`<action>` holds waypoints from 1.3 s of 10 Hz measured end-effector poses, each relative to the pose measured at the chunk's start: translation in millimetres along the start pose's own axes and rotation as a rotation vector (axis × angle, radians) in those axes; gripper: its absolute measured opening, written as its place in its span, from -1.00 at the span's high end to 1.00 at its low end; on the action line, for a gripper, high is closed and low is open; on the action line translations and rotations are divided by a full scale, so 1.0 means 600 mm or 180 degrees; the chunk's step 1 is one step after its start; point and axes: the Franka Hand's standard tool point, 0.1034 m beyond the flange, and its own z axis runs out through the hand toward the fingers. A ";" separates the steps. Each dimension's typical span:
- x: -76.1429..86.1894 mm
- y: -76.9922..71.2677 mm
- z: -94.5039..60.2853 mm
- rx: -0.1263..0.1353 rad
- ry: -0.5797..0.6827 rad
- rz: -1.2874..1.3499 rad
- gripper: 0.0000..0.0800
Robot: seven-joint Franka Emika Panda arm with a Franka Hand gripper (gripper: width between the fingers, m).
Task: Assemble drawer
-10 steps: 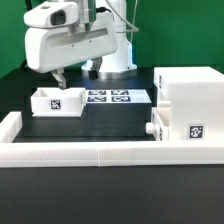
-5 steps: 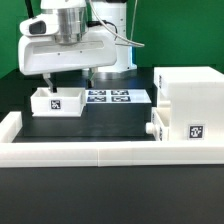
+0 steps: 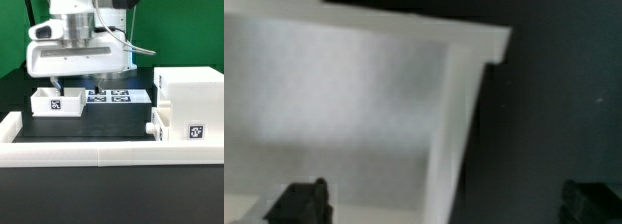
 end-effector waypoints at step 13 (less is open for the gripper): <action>-0.017 0.015 0.036 -0.0125 0.0125 -0.0091 0.06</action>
Offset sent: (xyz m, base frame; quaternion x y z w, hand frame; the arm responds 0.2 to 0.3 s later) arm -0.0116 -0.0081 -0.0179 -0.0392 0.0202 -0.0224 0.9988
